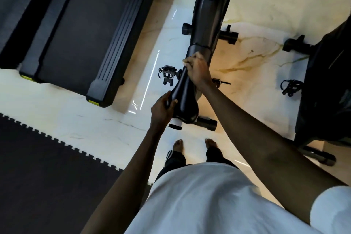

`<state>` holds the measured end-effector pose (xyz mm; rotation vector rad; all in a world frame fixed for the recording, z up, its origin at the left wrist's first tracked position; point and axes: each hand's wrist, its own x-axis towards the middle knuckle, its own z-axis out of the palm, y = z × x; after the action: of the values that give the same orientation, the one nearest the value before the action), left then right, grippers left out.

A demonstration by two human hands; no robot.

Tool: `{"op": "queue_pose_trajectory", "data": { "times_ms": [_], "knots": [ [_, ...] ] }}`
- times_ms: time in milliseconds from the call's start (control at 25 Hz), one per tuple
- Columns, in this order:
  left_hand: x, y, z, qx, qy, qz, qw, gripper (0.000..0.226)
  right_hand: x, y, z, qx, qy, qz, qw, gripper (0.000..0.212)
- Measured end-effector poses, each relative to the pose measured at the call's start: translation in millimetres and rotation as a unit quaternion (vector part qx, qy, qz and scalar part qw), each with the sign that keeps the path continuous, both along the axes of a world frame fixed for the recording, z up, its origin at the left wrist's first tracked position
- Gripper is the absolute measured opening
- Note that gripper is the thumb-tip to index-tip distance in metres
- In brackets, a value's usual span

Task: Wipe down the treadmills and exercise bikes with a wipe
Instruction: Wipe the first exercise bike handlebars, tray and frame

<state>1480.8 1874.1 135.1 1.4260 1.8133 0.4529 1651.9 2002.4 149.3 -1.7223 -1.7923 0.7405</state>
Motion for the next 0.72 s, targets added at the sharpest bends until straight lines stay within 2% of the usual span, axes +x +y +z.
{"op": "queue_pose_trajectory", "data": {
  "times_ms": [120,200,280,360,560,720],
  "knots": [
    [-3,3,7,-0.016,0.0,-0.01,1.0,0.055,12,-17,-11,-0.001,0.073,-0.074,0.995,0.02],
    [-3,7,15,-0.025,-0.004,-0.016,1.0,0.055,20,-38,-21,-0.004,0.104,-0.104,0.989,0.01],
    [-1,8,20,-0.031,-0.007,-0.002,0.999,0.053,25,-61,-25,-0.032,0.131,-0.079,0.988,0.009],
    [2,6,20,-0.033,-0.014,0.02,0.999,0.053,27,-88,-25,-0.043,0.143,-0.013,0.989,0.01],
    [6,1,16,-0.057,-0.04,0.059,0.996,0.058,47,-125,-35,-0.009,0.104,0.133,0.986,0.009],
    [4,4,13,-0.069,-0.033,0.054,0.996,0.061,46,-114,-40,-0.012,0.109,0.109,0.988,0.008]
  ]
}}
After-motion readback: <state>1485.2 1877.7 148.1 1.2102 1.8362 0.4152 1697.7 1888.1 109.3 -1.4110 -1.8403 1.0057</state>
